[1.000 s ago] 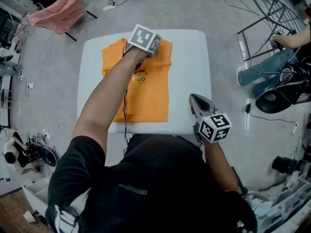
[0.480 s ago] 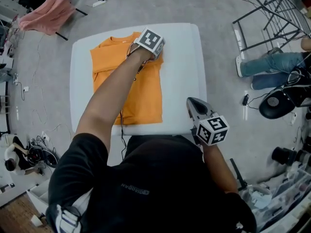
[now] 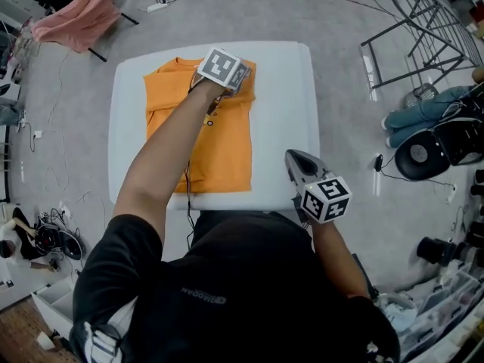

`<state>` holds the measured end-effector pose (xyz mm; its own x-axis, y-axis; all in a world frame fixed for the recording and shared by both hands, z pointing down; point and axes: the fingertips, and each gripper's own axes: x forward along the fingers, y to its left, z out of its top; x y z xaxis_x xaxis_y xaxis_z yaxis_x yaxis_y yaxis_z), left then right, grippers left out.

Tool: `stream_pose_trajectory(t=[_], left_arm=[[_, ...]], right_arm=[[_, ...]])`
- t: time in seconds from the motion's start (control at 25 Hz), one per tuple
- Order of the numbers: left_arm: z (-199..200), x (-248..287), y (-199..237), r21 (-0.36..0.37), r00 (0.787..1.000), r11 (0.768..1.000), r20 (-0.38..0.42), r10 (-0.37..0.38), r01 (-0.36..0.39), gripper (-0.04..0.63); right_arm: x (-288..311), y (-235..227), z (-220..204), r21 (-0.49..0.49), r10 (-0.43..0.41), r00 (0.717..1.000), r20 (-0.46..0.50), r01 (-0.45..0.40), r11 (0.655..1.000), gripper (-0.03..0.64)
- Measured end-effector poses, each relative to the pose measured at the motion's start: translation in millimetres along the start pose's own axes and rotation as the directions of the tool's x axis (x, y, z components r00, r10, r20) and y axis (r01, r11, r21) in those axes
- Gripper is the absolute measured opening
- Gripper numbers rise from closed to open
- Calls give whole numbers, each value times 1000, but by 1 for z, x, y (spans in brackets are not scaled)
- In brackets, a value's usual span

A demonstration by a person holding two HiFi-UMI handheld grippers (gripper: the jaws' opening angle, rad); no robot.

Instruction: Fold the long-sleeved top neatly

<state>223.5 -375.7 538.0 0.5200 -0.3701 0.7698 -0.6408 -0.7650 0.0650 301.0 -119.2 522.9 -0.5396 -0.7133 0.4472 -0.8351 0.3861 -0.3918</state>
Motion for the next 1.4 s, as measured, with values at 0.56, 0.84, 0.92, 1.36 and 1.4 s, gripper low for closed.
stream_pose_trajectory(t=[0.56,0.84,0.92,1.36,1.4], left_arm=[[-31,-140,14,-153,958,984,255,134,-97,6],[-90,-212,23,-218,928,971,331,171,-101,6],[-116,-230,29,-221,925,968,331,188,-118,6],[-311,-290,68,-352,910,905,243,335,-239,8],[-332,-286,65,-355,922,904,213,324,-236,8]], right_arm=[[29,48,15,-109,92,996,7,-91,990,6],[32,72,5,-142,41,999,1,-41,989,6],[35,75,-1,-146,10,1000,-6,-11,989,6],[42,87,-66,-73,-160,985,-62,155,985,6],[42,84,-76,-64,-179,981,-80,174,983,6]])
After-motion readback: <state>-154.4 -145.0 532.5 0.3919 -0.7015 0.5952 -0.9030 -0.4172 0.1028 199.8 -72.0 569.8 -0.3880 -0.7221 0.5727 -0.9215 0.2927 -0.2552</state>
